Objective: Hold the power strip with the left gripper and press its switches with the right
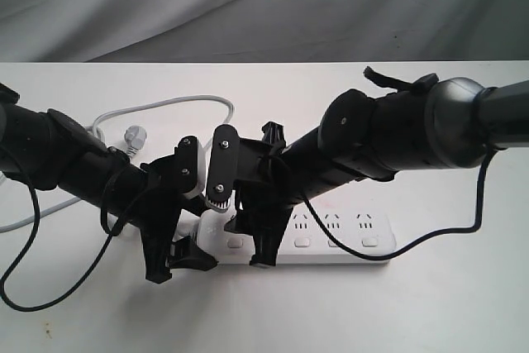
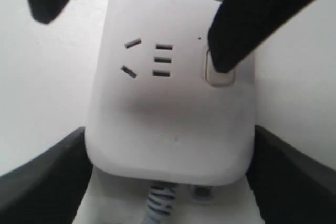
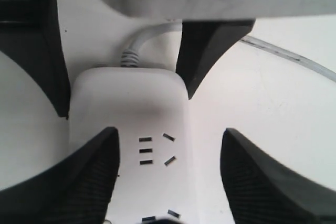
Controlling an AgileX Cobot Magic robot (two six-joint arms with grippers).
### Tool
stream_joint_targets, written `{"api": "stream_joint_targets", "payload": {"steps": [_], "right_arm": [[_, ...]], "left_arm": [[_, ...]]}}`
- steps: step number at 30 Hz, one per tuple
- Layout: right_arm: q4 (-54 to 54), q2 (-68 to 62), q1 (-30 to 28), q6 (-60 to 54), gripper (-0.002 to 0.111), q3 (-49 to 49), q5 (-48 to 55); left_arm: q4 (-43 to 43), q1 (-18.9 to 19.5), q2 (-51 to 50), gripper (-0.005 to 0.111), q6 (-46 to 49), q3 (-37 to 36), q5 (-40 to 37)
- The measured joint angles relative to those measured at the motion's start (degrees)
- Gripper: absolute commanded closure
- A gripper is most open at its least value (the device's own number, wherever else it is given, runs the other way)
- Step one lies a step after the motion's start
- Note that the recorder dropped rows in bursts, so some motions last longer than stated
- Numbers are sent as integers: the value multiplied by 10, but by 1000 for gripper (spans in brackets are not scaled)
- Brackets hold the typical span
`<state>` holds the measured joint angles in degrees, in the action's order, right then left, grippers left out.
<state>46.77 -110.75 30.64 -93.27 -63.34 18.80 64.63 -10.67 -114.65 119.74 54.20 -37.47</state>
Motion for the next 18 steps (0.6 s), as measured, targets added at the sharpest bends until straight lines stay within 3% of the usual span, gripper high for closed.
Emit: {"api": "stream_joint_targets", "payload": {"steps": [18], "right_arm": [[1,-23,8,-4,55,-2,-2]], "left_arm": [[0,0,0,63,0,0,0]]}}
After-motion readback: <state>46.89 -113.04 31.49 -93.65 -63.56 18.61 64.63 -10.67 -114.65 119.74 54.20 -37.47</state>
